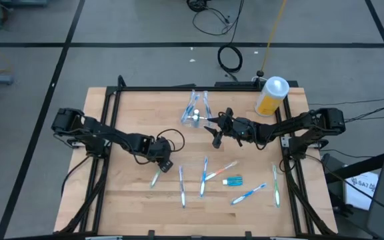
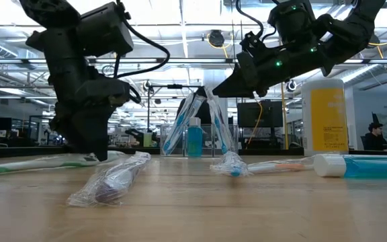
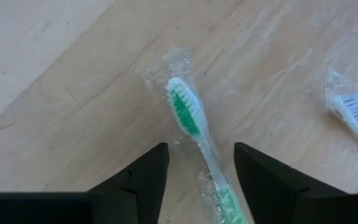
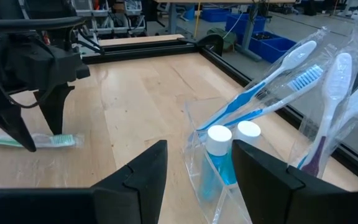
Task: Pick & Place toothbrushing station
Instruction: Put the green toothbrush into the transparent organizer
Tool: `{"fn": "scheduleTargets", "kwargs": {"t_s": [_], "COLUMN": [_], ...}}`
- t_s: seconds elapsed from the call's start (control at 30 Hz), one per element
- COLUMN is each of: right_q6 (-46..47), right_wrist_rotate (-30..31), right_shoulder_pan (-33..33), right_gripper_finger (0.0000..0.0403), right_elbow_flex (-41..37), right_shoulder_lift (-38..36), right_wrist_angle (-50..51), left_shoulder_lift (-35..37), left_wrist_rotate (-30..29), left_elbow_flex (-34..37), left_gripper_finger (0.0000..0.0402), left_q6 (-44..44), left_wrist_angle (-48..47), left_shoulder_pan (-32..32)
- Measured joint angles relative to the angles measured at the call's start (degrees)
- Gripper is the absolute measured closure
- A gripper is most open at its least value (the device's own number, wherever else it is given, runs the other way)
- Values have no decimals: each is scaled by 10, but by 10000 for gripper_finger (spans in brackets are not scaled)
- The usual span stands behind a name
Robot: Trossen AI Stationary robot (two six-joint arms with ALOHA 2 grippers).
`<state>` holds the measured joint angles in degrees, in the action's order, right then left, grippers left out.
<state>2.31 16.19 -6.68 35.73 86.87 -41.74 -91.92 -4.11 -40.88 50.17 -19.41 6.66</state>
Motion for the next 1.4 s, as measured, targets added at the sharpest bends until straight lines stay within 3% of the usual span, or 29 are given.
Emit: {"fn": "scheduleTargets", "kwargs": {"t_s": [0.27, 0.57, 1.03, 1.27, 1.4], "right_q6": [0, -1, -2, -17, -17], "right_wrist_rotate": [0, 0, 1, 1, 1], "right_shoulder_pan": [0, 0, 0, -1, -1], "right_gripper_finger": [231, 230, 229, 229, 229], "right_elbow_flex": [0, 0, 0, 0, 0], "right_shoulder_lift": [0, 0, 0, 0, 0], "right_wrist_angle": [0, -1, -5, -4, -5], "left_shoulder_lift": [1, 42, 109, 114, 115], "left_wrist_rotate": [-17, -52, -168, -190, -190], "left_elbow_flex": [2, 3, 1, 1, 1], "left_gripper_finger": [314, 394, 399, 398, 399], "left_q6": [-42, -157, -377, -481, -490], "left_wrist_angle": [23, 186, 448, 588, 611], "left_shoulder_pan": [-1, -1, -57, -102, -129]}}
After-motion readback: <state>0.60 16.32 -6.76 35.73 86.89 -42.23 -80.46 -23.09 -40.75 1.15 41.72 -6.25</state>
